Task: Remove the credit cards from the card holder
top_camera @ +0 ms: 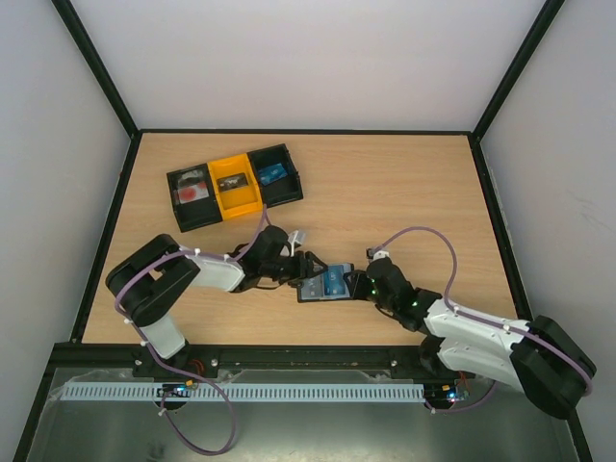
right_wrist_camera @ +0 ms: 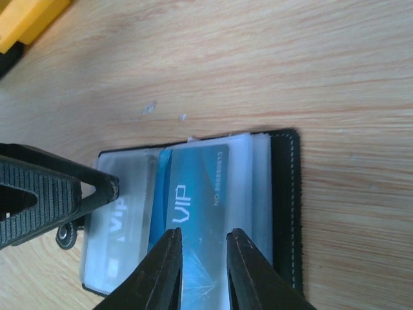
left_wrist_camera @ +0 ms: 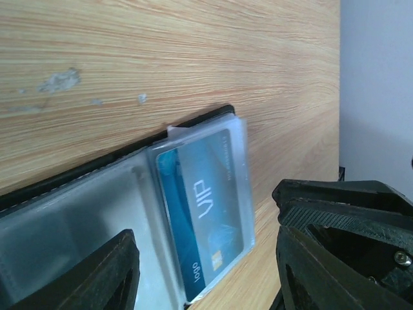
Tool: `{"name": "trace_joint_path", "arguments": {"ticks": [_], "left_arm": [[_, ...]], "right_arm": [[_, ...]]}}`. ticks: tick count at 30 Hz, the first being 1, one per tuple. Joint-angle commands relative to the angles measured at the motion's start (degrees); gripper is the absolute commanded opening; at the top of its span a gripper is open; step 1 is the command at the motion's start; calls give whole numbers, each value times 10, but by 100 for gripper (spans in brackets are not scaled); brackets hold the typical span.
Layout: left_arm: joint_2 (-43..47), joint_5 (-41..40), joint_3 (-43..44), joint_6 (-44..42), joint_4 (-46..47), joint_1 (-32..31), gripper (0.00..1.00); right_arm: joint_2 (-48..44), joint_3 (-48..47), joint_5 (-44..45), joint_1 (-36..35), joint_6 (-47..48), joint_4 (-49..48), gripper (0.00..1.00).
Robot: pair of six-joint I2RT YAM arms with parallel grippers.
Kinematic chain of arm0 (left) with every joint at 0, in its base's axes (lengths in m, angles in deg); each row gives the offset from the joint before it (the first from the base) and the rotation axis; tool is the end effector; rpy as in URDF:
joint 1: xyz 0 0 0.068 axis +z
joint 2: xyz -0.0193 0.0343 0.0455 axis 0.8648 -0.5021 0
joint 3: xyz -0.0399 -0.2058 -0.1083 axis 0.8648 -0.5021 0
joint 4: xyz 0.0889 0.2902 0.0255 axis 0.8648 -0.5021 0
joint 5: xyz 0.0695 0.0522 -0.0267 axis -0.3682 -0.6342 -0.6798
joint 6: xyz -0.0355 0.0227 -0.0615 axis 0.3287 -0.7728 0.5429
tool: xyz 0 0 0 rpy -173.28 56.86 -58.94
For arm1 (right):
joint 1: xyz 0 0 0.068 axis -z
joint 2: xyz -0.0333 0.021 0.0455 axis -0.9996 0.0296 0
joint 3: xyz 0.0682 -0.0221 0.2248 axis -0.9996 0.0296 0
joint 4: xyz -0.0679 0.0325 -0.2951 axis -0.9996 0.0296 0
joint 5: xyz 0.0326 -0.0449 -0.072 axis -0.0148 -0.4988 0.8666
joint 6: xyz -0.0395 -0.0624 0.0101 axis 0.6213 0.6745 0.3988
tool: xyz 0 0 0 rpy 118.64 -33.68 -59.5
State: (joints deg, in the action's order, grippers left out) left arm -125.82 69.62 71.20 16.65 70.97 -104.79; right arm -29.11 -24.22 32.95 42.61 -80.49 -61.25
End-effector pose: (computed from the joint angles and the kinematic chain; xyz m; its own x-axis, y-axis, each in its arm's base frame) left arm 0.2284 -0.2685 0.0448 -0.9579 -0.0961 -0.2705 0.1900 0.4941 -0.8484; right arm 0.1779 0.1885 0.0692 -0.8268 0.1939 -0.5280 -0.2203 0.7521 0.6212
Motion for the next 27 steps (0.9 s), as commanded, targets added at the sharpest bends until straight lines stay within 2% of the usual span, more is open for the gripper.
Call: {"name": "trace_joint_path", "arguments": {"ticks": [1, 7, 19, 24, 27], "left_arm": [[-4, -8, -18, 2, 13, 5, 59], [-23, 0, -27, 9, 35, 6, 56], [-27, 12, -43, 18, 71, 6, 38], [-37, 17, -39, 23, 77, 5, 39], [-45, 27, -33, 32, 92, -2, 46]], "right_arm": [[33, -12, -35, 3, -8, -39, 20], [57, -17, -29, 3, -8, -49, 17], [109, -4, -21, 3, -6, -58, 12], [105, 32, -22, 3, -29, -74, 10], [95, 49, -26, 3, -40, -85, 9]]}}
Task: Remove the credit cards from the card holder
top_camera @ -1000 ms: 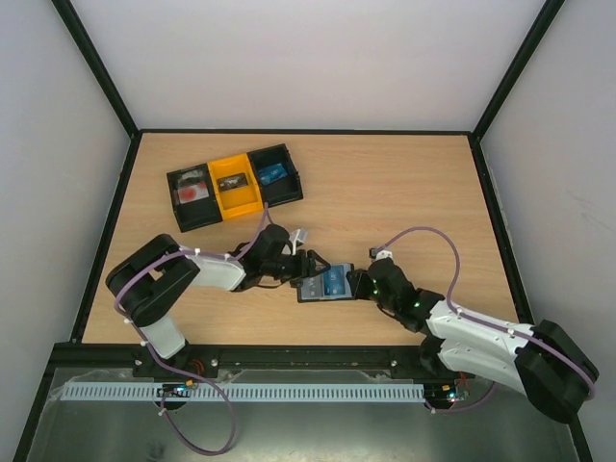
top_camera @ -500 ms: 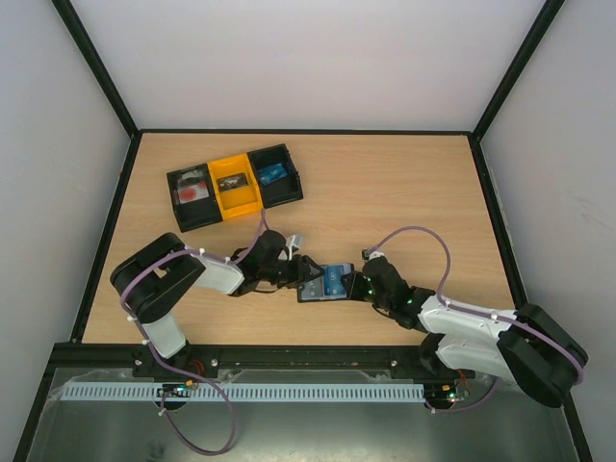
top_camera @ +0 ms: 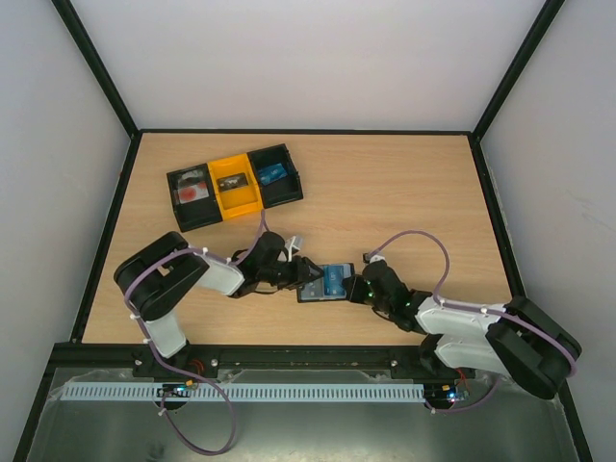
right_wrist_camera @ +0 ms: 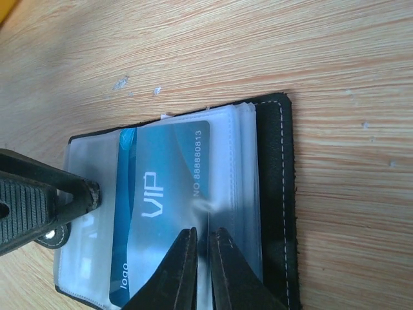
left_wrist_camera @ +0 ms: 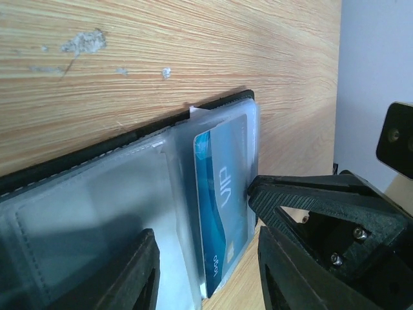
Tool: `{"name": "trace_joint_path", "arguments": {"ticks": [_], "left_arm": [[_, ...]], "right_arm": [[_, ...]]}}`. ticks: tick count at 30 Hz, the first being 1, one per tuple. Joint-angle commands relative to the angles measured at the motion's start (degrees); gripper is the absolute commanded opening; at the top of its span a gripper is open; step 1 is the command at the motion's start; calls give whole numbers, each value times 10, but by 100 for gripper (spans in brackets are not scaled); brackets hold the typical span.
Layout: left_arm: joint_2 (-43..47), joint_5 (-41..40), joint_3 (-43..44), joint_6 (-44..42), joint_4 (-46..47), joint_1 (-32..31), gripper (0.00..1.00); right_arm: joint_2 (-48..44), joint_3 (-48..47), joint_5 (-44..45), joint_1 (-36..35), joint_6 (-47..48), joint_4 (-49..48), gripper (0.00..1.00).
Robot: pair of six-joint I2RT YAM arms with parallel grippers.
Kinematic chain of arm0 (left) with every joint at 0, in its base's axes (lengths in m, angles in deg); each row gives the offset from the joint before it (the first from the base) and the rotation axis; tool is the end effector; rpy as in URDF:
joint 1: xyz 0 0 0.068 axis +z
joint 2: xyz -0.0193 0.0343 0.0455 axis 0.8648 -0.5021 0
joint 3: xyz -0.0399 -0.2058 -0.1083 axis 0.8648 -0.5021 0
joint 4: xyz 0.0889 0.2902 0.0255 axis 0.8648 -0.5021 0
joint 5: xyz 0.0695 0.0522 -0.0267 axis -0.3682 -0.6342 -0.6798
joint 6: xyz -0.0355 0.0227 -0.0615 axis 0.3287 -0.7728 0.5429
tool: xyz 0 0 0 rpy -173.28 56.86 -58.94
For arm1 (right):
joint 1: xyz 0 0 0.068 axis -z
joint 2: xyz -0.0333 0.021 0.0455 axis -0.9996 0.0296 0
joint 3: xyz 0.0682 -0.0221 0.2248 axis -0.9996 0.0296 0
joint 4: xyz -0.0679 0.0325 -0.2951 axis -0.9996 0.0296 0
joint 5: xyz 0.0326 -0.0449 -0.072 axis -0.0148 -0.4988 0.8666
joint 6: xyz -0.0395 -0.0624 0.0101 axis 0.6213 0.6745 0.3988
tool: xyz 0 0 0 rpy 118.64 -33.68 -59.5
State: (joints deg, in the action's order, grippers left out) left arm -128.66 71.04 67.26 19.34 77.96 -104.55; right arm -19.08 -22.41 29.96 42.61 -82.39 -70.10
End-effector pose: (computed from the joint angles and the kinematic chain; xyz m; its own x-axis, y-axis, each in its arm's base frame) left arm 0.2162 -0.2563 0.0229 -0.9691 -0.1052 -0.2230 0.1477 0.4766 -0.8666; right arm 0.1709 0.1860 0.0339 -0.8704 0.1757 -0.4600 -0.1863 0.7472 0.6380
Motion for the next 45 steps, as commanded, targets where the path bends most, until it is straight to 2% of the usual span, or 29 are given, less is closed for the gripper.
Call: {"name": "trace_joint_path", "arguments": {"ticks": [1, 6, 13, 24, 32, 45], "left_arm": [[-19, 10, 11, 5, 19, -8, 46], [-43, 7, 27, 11, 22, -15, 45], [-59, 8, 48, 13, 15, -15, 33], [-70, 18, 50, 35, 46, -17, 22], [-58, 8, 37, 32, 44, -17, 3], [-30, 16, 0, 16, 55, 6, 3]], "right_arm": [[-8, 33, 3, 3, -20, 2, 9], [-11, 33, 4, 3, -24, 2, 8], [-13, 43, 5, 3, -30, -5, 8], [-10, 47, 7, 3, -40, -12, 6], [-7, 51, 7, 3, -44, -18, 5], [-13, 52, 20, 3, -49, -6, 5]]}}
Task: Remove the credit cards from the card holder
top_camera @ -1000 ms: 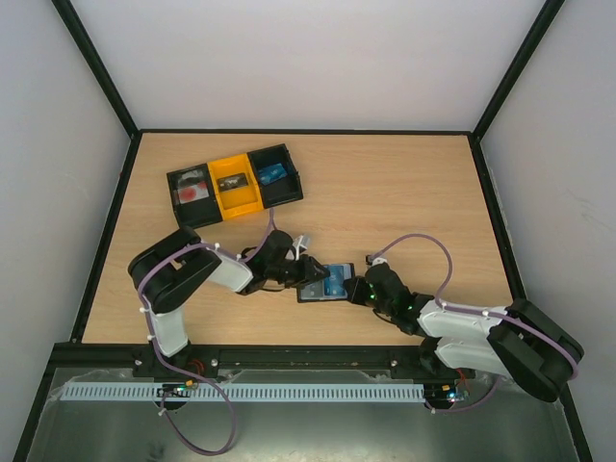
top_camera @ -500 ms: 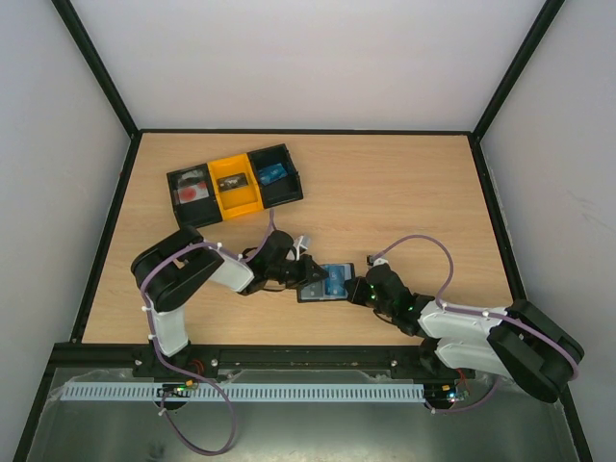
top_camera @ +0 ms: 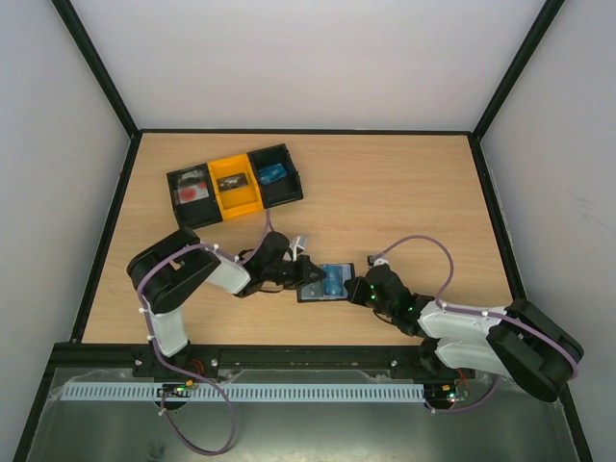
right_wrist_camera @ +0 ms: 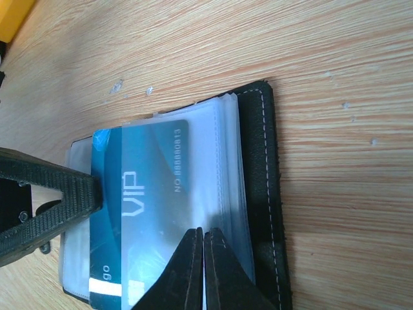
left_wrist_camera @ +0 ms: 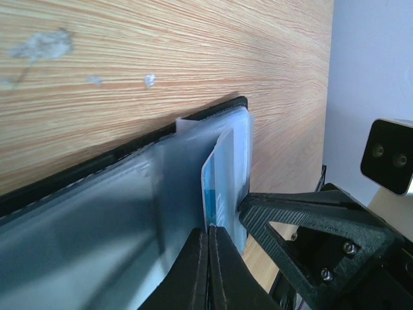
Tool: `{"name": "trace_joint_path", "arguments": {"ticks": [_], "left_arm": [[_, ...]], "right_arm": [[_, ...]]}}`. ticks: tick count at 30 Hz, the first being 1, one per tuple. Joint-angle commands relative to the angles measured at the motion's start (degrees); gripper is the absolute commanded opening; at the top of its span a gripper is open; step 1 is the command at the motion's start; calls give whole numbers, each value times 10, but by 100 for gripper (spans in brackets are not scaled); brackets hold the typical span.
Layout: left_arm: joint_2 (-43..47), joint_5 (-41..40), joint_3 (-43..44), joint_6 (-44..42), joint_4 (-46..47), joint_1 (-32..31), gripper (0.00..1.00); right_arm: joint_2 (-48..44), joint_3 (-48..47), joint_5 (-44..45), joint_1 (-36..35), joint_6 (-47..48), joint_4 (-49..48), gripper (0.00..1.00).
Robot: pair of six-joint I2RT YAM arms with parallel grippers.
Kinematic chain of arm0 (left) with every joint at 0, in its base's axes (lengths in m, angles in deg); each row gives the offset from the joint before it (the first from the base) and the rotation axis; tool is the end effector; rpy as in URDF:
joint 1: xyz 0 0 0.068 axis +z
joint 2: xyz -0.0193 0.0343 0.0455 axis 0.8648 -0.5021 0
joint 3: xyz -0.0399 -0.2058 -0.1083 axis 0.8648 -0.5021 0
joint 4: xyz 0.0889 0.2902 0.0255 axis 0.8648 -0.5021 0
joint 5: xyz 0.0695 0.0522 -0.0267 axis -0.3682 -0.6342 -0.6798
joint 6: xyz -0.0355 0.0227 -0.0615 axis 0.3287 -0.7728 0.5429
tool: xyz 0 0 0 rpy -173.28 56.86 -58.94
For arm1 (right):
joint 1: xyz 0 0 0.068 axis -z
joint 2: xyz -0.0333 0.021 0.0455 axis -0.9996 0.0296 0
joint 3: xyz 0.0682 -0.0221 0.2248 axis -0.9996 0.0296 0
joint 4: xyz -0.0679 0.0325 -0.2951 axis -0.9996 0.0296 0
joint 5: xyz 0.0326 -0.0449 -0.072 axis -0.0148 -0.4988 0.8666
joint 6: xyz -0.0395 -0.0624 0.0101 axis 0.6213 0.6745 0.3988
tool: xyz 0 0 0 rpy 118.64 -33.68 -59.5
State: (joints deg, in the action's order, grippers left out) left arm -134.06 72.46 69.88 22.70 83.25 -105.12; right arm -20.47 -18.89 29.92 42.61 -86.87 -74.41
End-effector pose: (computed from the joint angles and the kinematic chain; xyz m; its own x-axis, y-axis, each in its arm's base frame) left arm 0.2202 -0.2669 0.0158 -0.9759 -0.1093 -0.1889 0.1247 0.4311 -0.8936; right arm 0.1643 0.1793 0.0277 -0.8714 0.2445 -0.4252 -0.1360 0.7124 0.6885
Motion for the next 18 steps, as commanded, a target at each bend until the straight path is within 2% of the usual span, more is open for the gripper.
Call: {"name": "trace_joint_path", "arguments": {"ticks": [1, 6, 13, 18], "left_arm": [[30, 1, -32, -19, 2, 15, 3], [71, 0, -55, -29, -13, 29, 3], [130, -5, -58, -79, -110, 42, 3], [180, -14, -44, -140, -216, 48, 3]], "right_arm": [[0, 16, 21, 3, -4, 39, 5], [0, 15, 25, 3, -1, 44, 5], [-23, 2, 8, 3, 45, 51, 5], [-85, -47, -4, 3, 127, 143, 12]]}}
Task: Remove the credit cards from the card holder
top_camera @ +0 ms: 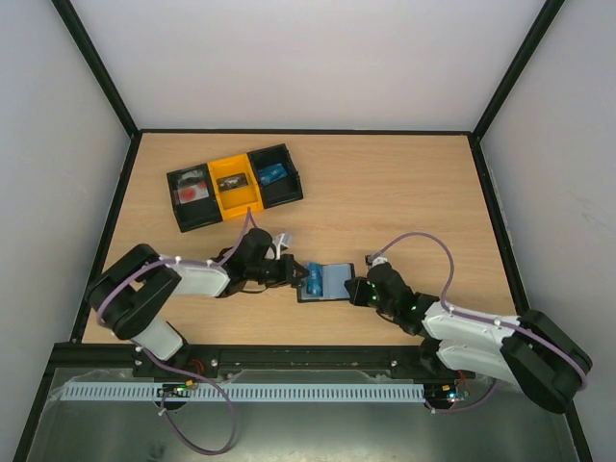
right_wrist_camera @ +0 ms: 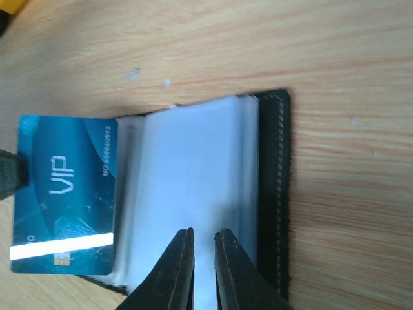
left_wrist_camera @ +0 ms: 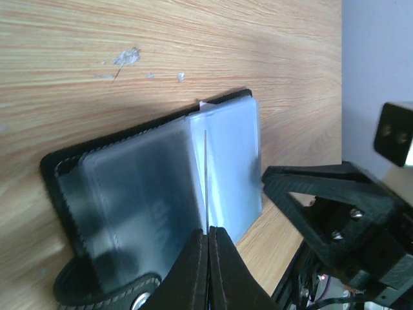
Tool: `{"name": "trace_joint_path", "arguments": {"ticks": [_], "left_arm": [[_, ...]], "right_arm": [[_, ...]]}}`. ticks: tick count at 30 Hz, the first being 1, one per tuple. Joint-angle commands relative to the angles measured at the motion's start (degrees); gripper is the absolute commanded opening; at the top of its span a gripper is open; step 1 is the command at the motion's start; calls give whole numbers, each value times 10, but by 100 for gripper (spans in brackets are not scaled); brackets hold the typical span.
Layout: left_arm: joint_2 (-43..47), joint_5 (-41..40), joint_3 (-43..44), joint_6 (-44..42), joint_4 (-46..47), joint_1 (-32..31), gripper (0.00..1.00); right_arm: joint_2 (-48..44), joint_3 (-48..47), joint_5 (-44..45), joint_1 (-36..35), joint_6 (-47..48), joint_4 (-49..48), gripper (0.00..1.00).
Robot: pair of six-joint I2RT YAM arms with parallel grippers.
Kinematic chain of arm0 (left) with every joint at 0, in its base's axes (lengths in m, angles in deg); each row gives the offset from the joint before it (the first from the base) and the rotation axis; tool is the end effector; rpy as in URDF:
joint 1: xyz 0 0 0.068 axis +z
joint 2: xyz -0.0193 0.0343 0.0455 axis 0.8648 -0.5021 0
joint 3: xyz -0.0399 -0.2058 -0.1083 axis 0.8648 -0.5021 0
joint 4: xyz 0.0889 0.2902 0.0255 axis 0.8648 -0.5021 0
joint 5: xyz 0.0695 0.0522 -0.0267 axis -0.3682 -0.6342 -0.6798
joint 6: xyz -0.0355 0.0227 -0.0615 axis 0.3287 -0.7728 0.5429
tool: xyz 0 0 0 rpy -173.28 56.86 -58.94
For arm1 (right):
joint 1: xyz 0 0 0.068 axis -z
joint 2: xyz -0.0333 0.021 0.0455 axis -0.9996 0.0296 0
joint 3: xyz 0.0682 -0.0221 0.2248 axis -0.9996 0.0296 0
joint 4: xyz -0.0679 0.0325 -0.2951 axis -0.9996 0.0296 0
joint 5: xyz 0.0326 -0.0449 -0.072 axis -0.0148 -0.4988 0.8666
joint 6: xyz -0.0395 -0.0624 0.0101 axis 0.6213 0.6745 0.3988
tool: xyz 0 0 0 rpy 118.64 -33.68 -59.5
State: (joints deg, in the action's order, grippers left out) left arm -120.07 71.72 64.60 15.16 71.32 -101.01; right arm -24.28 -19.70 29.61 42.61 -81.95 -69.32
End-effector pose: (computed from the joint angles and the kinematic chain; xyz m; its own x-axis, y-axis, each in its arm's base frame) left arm 0.2236 -0.2363 0.0433 -0.9546 -0.1184 -0.2733 0.1814 0.4966 -0.8488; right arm 0.1655 0.1810 0.0375 -0.8612 0.1771 -0.4764 -0.2082 0.7321 0.6485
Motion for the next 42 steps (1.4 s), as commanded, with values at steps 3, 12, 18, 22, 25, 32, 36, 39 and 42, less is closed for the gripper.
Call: {"name": "trace_joint_path", "arguments": {"ticks": [3, 12, 18, 22, 25, 32, 36, 39, 42], "left_arm": [[66, 19, 20, -98, -140, 8, 3], [145, 121, 24, -150, -191, 8, 3], [151, 206, 6, -145, -161, 8, 3], [157, 239, -4, -135, -141, 8, 3], [152, 265, -17, -126, -101, 8, 3], [132, 282, -28, -92, -36, 8, 3], [129, 281, -29, -93, -35, 8, 3], [129, 280, -29, -94, -37, 8, 3], [142, 263, -27, -99, -53, 12, 3]], "right_arm": [[-107, -72, -13, 3, 123, 151, 17], [-119, -154, -146, 3, 149, 190, 34], [-122, -148, -247, 4, 129, 145, 43], [-116, -143, -254, 4, 122, 128, 51], [-79, -134, -288, 4, 121, 100, 60], [-42, -110, -332, 4, 103, 51, 59], [-38, -89, -361, 4, 81, 6, 38], [-45, -76, -358, 4, 65, -27, 20], [-51, -69, -342, 4, 57, -37, 4]]}}
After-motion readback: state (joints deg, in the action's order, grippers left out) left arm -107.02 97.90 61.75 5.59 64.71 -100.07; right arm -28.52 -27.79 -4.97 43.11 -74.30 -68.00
